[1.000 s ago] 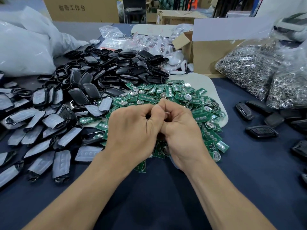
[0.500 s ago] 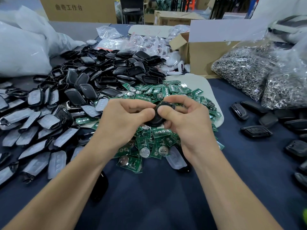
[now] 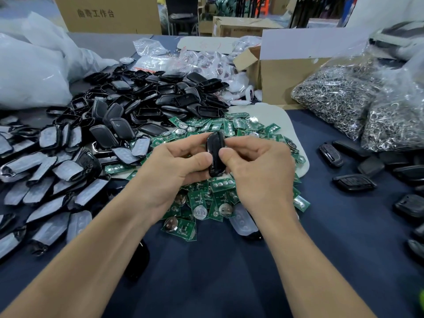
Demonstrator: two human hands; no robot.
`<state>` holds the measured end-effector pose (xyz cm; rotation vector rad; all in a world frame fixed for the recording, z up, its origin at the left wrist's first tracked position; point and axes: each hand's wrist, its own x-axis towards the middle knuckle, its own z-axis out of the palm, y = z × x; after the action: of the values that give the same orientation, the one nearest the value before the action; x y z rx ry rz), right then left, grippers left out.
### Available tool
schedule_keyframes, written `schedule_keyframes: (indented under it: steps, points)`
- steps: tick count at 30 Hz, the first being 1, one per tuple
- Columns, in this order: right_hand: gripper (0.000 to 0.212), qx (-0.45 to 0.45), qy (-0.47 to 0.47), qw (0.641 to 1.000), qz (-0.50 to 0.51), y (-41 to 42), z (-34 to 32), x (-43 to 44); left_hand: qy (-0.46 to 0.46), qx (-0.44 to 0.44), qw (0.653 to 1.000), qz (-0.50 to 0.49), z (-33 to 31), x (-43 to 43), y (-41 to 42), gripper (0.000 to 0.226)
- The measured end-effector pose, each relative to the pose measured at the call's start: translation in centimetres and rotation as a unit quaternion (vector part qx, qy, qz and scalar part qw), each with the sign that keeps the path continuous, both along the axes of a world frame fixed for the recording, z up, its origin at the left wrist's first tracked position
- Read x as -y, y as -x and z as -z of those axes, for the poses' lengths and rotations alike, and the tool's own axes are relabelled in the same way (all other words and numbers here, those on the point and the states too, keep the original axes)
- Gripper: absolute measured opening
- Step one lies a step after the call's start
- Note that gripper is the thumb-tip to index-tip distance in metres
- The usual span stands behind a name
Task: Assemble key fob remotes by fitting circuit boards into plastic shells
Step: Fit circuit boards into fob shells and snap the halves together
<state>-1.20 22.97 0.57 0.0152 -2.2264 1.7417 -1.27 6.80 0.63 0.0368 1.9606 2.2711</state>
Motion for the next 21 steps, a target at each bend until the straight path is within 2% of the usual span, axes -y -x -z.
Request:
schedule_keyframes:
  steps: [4,8,13,18,21]
  points:
    - [0.039,0.02,-0.012,0.993,-0.113,0.1,-0.6,-0.3,-0.016,-0.008,1.0,0.011,0.2,0.2,0.2,0.048]
    - [0.054,0.012,-0.03,0.991,-0.131,0.3,-0.4,-0.8,-0.007,-0.013,1.0,0.015,0.4,0.4,0.2,0.045]
    - [0.052,0.04,0.047,0.985,-0.159,0.7,0.1,-1.2,0.005,-0.004,1.0,0.016,0.4,0.6,0.4,0.046]
    - [0.047,0.059,0.064,0.983,-0.162,0.8,0.4,-1.0,-0.006,-0.001,1.0,0.011,0.5,0.6,0.5,0.043]
    - [0.045,0.05,0.05,0.987,-0.142,0.6,0.4,-0.7,0.023,-0.012,1.0,-0.014,0.9,0.3,0.6,0.037]
